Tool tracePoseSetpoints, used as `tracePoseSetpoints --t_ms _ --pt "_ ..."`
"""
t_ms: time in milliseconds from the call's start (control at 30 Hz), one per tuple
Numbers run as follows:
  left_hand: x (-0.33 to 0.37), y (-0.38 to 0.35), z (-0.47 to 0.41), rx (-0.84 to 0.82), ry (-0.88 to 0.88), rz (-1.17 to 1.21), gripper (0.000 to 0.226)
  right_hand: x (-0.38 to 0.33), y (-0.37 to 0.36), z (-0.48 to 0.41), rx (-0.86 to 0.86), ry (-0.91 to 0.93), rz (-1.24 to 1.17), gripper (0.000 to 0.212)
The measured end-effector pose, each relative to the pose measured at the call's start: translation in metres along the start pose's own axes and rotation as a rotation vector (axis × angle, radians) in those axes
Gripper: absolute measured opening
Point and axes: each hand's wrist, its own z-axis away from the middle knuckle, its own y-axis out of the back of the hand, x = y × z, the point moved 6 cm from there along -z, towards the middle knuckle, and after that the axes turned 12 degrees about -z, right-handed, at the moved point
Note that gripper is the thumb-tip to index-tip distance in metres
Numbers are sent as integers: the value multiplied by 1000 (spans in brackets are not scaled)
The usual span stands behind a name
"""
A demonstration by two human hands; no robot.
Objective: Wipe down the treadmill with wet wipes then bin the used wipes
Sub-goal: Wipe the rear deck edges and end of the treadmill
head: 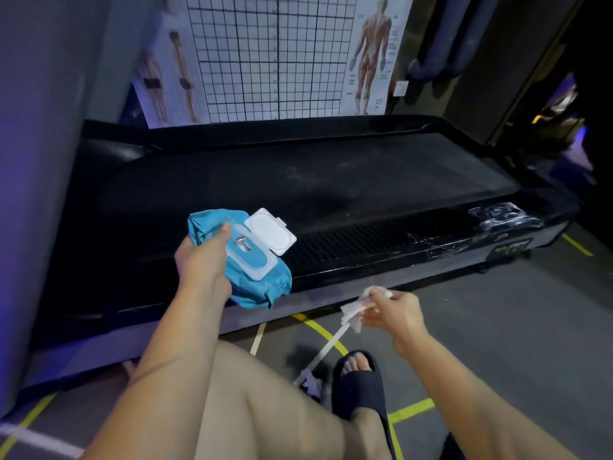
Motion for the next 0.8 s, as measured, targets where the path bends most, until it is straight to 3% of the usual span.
tracePoseSetpoints --t_ms 200,267,367,433,567,700,800 --pt "7 -20 -23 -19 -3 -15 24 9 -10 -22 11 -26 -132 14" --pt "9 -26 -27 -22 1 -15 25 -6 -5 -35 87 52 -147 15" --pt "13 -32 -33 -21 6 -14 25 -48 -3 -48 217 506 138 22" --pt "16 -38 -34 -17 -2 -17 24 -61 -20 -54 123 722 322 10" --pt "14 -52 -29 -28 8 -19 23 -28 -77 -68 -247 758 819 11" --pt "16 -49 -35 -45 27 -7 25 -8 -93 -53 -167 1002 1025 58" --pt "25 -32 -48 -16 -10 -2 28 -6 -94 -46 -179 1112 1008 49"
